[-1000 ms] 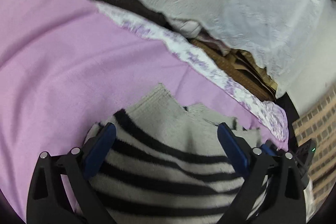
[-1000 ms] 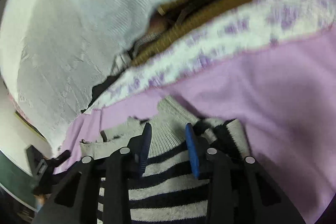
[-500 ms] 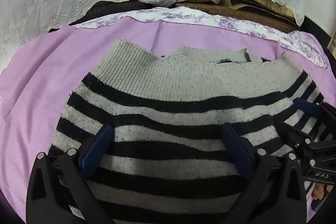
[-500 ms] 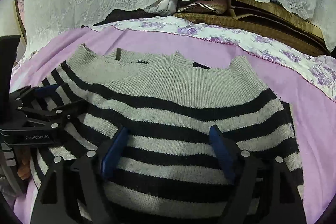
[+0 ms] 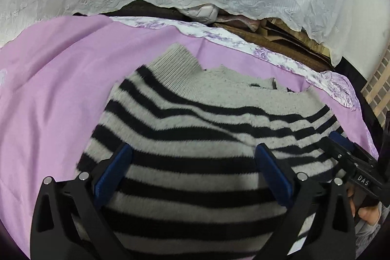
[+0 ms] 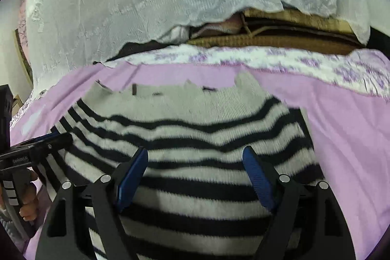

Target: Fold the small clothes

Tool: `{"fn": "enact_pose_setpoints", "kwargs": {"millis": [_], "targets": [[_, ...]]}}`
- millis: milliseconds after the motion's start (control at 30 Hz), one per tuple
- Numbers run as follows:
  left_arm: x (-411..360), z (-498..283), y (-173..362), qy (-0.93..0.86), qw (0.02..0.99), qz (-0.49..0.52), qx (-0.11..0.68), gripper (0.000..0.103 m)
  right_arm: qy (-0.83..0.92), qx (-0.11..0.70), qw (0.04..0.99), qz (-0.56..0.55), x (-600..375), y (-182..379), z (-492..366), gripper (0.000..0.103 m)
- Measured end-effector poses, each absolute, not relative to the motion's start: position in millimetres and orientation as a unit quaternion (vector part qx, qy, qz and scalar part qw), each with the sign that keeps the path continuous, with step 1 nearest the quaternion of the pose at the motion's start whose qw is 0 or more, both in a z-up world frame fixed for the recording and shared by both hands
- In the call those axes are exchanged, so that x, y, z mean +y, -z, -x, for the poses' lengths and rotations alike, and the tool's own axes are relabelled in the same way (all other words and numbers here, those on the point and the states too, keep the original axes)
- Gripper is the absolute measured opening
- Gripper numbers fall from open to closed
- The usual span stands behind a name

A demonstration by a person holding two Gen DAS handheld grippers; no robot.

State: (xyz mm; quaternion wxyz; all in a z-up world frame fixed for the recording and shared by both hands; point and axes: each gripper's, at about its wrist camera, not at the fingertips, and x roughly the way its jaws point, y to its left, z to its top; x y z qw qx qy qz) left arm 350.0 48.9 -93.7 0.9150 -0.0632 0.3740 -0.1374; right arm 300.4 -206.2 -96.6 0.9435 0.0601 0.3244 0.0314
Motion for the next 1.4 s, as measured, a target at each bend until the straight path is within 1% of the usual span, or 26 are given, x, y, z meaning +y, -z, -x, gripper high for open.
{"fn": "enact_pose_setpoints", "kwargs": {"millis": [167, 300, 367, 533, 600, 833, 1067, 1233, 1300, 1400], "targets": [[30, -332, 103, 0.101, 0.924, -0.018, 0.369, 0.099, -0.029, 0.359, 0.931, -0.059, -209, 107, -301, 0.082], [31, -327, 106, 0.091, 0.923, -0.025, 0.372, 0.099, -0.013, 0.364, 0.931, -0.03, -201, 109, -300, 0.084], [34, -320, 105, 0.084, 0.926, -0.023, 0.368, 0.099, -0.002, 0.352, 0.936, -0.032, -202, 106, -293, 0.085], [44, -299, 104, 0.084, 0.928, 0.001, 0.362, 0.099, 0.019, 0.351, 0.936, -0.034, -201, 103, -273, 0.093], [45, -293, 106, 0.082, 0.928, 0.0, 0.364, 0.099, 0.028, 0.36, 0.932, -0.03, -200, 104, -268, 0.1], [45, -282, 108, 0.083, 0.928, -0.008, 0.364, 0.099, 0.058, 0.378, 0.924, 0.016, -185, 108, -262, 0.1], [42, -267, 110, 0.073, 0.926, -0.025, 0.368, 0.099, 0.066, 0.373, 0.925, 0.025, -180, 106, -247, 0.1], [47, -257, 111, 0.075, 0.923, -0.019, 0.378, 0.099, 0.07, 0.37, 0.926, 0.033, -176, 104, -236, 0.1], [49, -254, 113, 0.076, 0.919, -0.012, 0.387, 0.099, 0.071, 0.37, 0.926, 0.036, -175, 105, -230, 0.1], [57, -252, 122, 0.086, 0.903, 0.017, 0.421, 0.099, 0.071, 0.375, 0.924, 0.032, -175, 106, -222, 0.1]]}}
